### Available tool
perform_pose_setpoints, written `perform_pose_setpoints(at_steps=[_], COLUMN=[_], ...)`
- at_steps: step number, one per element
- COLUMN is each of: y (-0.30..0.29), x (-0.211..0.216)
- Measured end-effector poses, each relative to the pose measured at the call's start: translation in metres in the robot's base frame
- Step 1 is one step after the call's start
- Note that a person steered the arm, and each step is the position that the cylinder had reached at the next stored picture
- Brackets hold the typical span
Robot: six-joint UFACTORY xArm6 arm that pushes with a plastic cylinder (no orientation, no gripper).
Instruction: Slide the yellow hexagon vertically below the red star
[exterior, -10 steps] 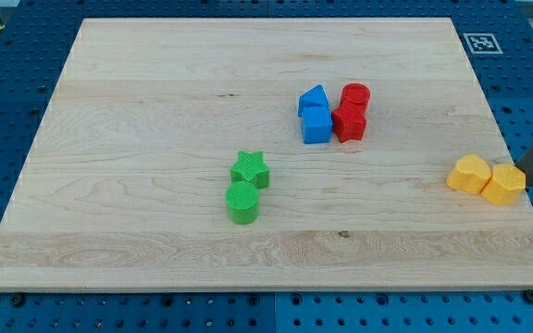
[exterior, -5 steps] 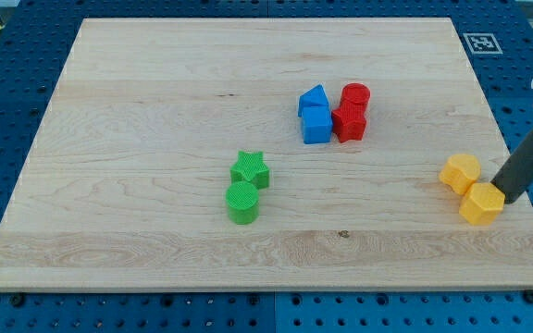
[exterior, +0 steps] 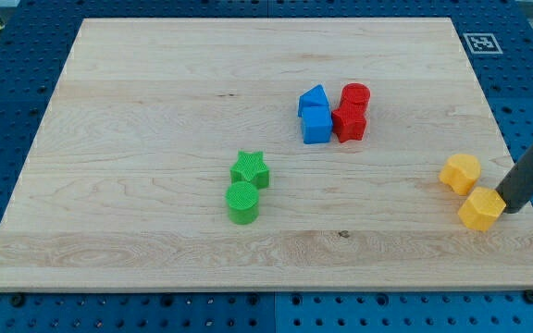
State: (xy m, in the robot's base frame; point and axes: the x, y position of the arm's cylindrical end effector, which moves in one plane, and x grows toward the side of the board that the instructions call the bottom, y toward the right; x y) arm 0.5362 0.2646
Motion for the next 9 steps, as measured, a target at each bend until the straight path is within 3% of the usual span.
perform_pose_setpoints(at_steps=[9], y=[-0.1], x=[0.031])
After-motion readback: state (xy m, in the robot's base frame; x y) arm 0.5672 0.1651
